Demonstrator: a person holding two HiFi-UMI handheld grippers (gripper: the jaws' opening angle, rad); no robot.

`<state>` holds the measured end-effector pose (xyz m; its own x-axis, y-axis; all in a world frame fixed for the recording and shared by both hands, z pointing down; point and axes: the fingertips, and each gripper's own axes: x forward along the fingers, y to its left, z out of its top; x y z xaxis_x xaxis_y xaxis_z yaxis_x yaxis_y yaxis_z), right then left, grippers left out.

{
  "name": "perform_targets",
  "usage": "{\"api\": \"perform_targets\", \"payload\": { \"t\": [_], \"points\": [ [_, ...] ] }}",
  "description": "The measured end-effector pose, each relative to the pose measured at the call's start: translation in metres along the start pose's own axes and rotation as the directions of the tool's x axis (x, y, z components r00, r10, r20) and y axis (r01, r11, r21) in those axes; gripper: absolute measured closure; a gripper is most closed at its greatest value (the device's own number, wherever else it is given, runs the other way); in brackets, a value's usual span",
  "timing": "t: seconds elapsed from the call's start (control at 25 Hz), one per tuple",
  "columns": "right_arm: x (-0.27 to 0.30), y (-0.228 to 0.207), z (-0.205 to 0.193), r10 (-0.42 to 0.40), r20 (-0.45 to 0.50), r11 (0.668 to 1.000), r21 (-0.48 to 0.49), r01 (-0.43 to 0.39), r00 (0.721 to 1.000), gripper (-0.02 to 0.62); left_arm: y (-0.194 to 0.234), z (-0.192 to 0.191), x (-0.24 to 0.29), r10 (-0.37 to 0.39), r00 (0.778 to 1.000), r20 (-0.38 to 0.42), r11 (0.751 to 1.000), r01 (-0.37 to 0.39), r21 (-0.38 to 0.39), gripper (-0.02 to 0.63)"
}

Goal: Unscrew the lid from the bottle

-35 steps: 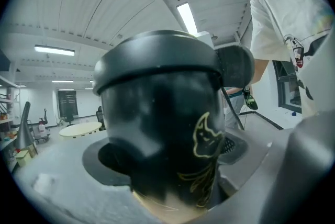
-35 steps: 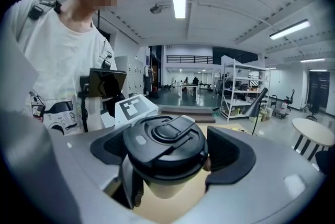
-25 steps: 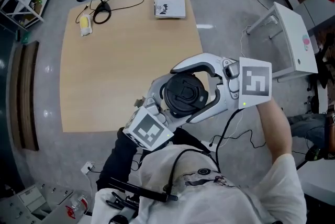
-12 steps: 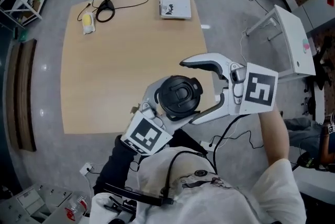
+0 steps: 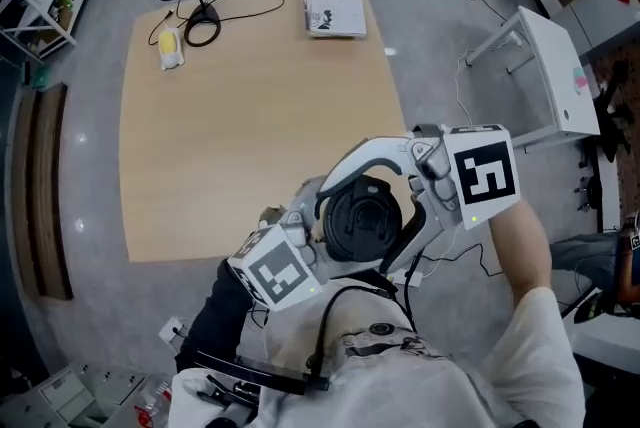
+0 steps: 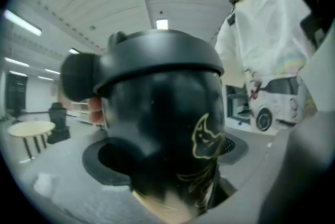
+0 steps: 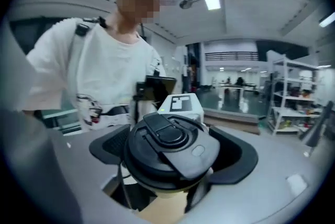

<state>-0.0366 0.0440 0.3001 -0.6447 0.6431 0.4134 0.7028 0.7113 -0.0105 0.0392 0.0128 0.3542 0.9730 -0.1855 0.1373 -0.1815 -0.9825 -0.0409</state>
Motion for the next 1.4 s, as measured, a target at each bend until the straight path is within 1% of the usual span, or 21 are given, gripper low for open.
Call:
{"api": "perform_targets", "payload": {
  "t": [0.04, 0.12, 0.16, 0.24, 0.28, 0.32, 0.4, 0.44, 0.48, 0.52, 0.6, 0.68, 0.8, 0.84, 0.88, 0.96, 1.08, 1.16, 1.24, 1.32, 1.4],
  "points": [
    [0.003, 0.008, 0.005, 0.082, 0.009, 0.997, -0.001, -0.082, 0.997, 0.121, -0.011, 0.006, 0.0, -0.063, 0.998, 0.032, 0.998, 0.063, -0.02, 0.147],
    [0.007, 0.009, 0.011, 0.14, 0.019, 0.989, 0.039, -0.14, 0.99, 0.12, -0.013, 0.013, -0.004, -0.069, 0.995, 0.072, 0.996, 0.072, -0.052, 0.149],
    [0.007, 0.003, 0.009, 0.098, 0.012, 0.991, 0.086, -0.099, 0.995, 0.09, -0.003, 0.013, -0.008, -0.016, 0.997, 0.072, 0.997, 0.021, -0.071, 0.149],
    [-0.002, -0.018, 0.0, -0.112, -0.016, 0.977, 0.183, 0.113, 0.994, 0.015, 0.028, -0.001, -0.02, 0.17, 0.985, 0.012, 0.98, -0.167, -0.109, 0.147],
    [-0.009, -0.032, -0.003, -0.255, -0.015, 0.942, 0.223, 0.252, 0.967, 0.006, 0.047, -0.012, -0.029, 0.283, 0.958, -0.043, 0.952, -0.286, -0.109, 0.147],
    [-0.015, -0.047, -0.004, -0.399, -0.013, 0.884, 0.26, 0.388, 0.917, 0.006, 0.065, -0.024, -0.039, 0.398, 0.911, -0.106, 0.91, -0.407, -0.084, 0.147],
    [-0.023, -0.074, -0.012, -0.613, -0.051, 0.743, 0.302, 0.597, 0.789, 0.011, 0.092, -0.042, -0.059, 0.585, 0.783, -0.211, 0.804, -0.595, 0.021, 0.147],
    [-0.022, -0.086, -0.017, -0.674, -0.077, 0.687, 0.3, 0.661, 0.735, 0.014, 0.1, -0.046, -0.067, 0.642, 0.729, -0.237, 0.76, -0.646, 0.071, 0.147],
    [-0.018, -0.095, -0.019, -0.708, -0.084, 0.656, 0.291, 0.696, 0.702, 0.033, 0.103, -0.047, -0.071, 0.673, 0.697, -0.245, 0.733, -0.672, 0.101, 0.147],
    [-0.012, -0.101, -0.017, -0.718, -0.065, 0.652, 0.284, 0.703, 0.693, 0.067, 0.103, -0.047, -0.072, 0.683, 0.69, -0.24, 0.725, -0.681, 0.106, 0.147],
    [-0.001, -0.102, -0.006, -0.691, 0.011, 0.697, 0.276, 0.663, 0.722, 0.131, 0.096, -0.042, -0.069, 0.656, 0.726, -0.206, 0.751, -0.657, 0.072, 0.147],
    [0.006, -0.09, 0.001, -0.618, 0.042, 0.773, 0.218, 0.596, 0.785, 0.135, 0.082, -0.035, -0.062, 0.572, 0.805, -0.159, 0.819, -0.572, 0.05, 0.147],
    [0.021, -0.053, 0.001, -0.372, -0.023, 0.926, 0.061, 0.373, 0.928, 0.135, 0.04, -0.025, -0.051, 0.291, 0.954, -0.076, 0.957, -0.288, 0.041, 0.148],
    [0.027, -0.042, 0.004, -0.275, -0.036, 0.961, 0.031, 0.276, 0.961, 0.135, 0.022, -0.021, -0.048, 0.174, 0.984, -0.047, 0.985, -0.172, 0.027, 0.147],
    [0.032, -0.032, 0.008, -0.183, -0.039, 0.983, 0.011, 0.183, 0.982, 0.135, 0.006, -0.017, -0.048, 0.067, 0.998, -0.018, 0.998, -0.066, 0.011, 0.147],
    [0.038, -0.019, 0.019, -0.04, -0.025, 0.999, -0.003, 0.04, 0.999, 0.135, -0.017, -0.005, -0.049, -0.097, 0.995, 0.039, 0.995, 0.098, -0.012, 0.147],
    [0.035, -0.003, 0.035, 0.098, 0.033, 0.995, -0.019, -0.098, 0.995, 0.135, -0.041, 0.018, -0.049, -0.265, 0.959, 0.099, 0.964, 0.267, -0.005, 0.149],
    [0.029, 0.002, 0.045, 0.14, 0.083, 0.99, -0.029, -0.138, 0.987, 0.135, -0.045, 0.029, -0.047, -0.312, 0.942, 0.124, 0.949, 0.314, 0.003, 0.149],
    [0.022, -0.005, 0.045, 0.074, 0.103, 0.997, 0.005, -0.075, 0.992, 0.133, -0.033, 0.032, -0.042, -0.267, 0.955, 0.129, 0.963, 0.269, -0.002, 0.149],
    [0.01, -0.021, 0.034, -0.087, 0.1, 0.994, 0.072, 0.08, 0.991, 0.058, -0.008, 0.027, -0.037, -0.136, 0.986, 0.099, 0.99, 0.139, -0.021, 0.149],
    [-0.009, -0.041, 0.029, -0.293, 0.162, 0.949, 0.17, 0.266, 0.942, 0.031, 0.021, 0.018, -0.034, 0.039, 0.998, 0.043, 0.999, -0.038, -0.021, 0.149]
  ]
}}
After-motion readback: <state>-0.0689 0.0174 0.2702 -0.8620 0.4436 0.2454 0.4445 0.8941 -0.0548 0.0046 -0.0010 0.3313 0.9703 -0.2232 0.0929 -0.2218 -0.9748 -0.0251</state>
